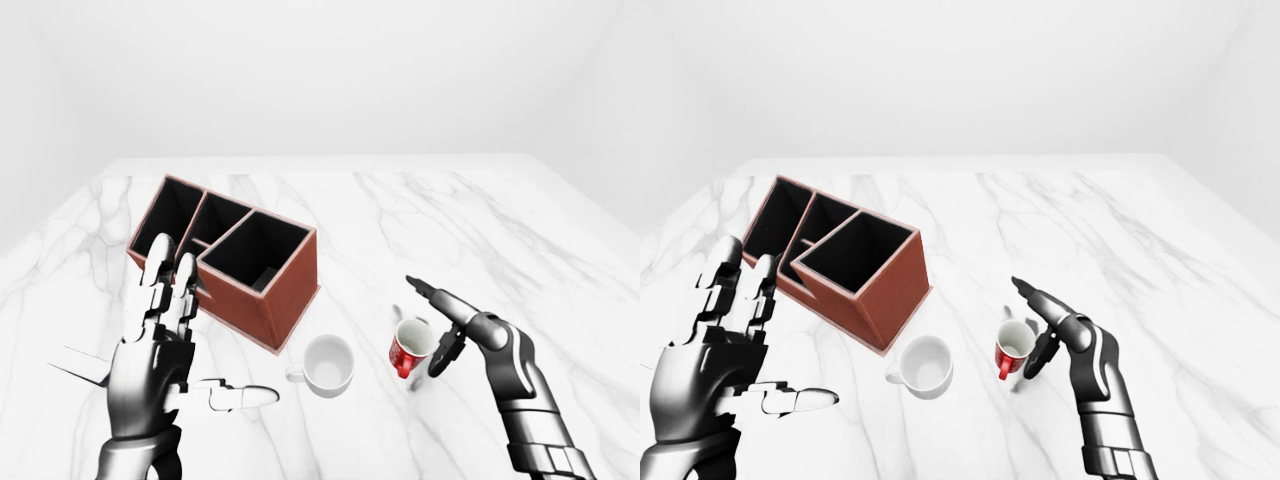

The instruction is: Pick up the red mug and place it to the right of the caddy.

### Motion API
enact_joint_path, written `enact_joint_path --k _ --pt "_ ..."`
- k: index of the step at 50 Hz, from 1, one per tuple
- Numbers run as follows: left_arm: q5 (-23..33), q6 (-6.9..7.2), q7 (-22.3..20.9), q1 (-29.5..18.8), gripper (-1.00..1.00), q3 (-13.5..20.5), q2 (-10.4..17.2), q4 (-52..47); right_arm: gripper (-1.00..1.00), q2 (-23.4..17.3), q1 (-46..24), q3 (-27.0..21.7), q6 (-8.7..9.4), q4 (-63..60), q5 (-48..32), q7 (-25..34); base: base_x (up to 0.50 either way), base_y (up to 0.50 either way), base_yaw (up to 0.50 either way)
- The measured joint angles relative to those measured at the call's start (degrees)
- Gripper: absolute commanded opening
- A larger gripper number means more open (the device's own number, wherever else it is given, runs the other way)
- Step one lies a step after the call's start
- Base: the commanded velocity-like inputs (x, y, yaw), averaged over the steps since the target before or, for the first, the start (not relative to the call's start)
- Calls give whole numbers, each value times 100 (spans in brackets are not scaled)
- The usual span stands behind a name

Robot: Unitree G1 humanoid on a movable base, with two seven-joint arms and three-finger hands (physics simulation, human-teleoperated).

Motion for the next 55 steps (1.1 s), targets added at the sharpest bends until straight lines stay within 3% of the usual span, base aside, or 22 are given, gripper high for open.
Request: enact_joint_path --k 35,37,38,39,55 --pt "-52 0 -30 37 100 31 -10 -15 100 128 11 221 0 363 -98 0 0 0 0" --pt "-55 0 -35 38 100 36 -14 -26 89 130 32 219 0 344 -109 0 0 0 0" --pt "-57 0 -38 38 100 38 -15 -30 -67 130 43 219 0 337 -114 0 0 0 0" --pt "-57 0 -39 37 100 40 -17 -35 -100 130 56 215 0 326 -121 0 0 0 0" --pt "-19 0 -18 27 100 -3 -12 -32 -100 94 295 143 -1 130 -173 2 0 0 0"
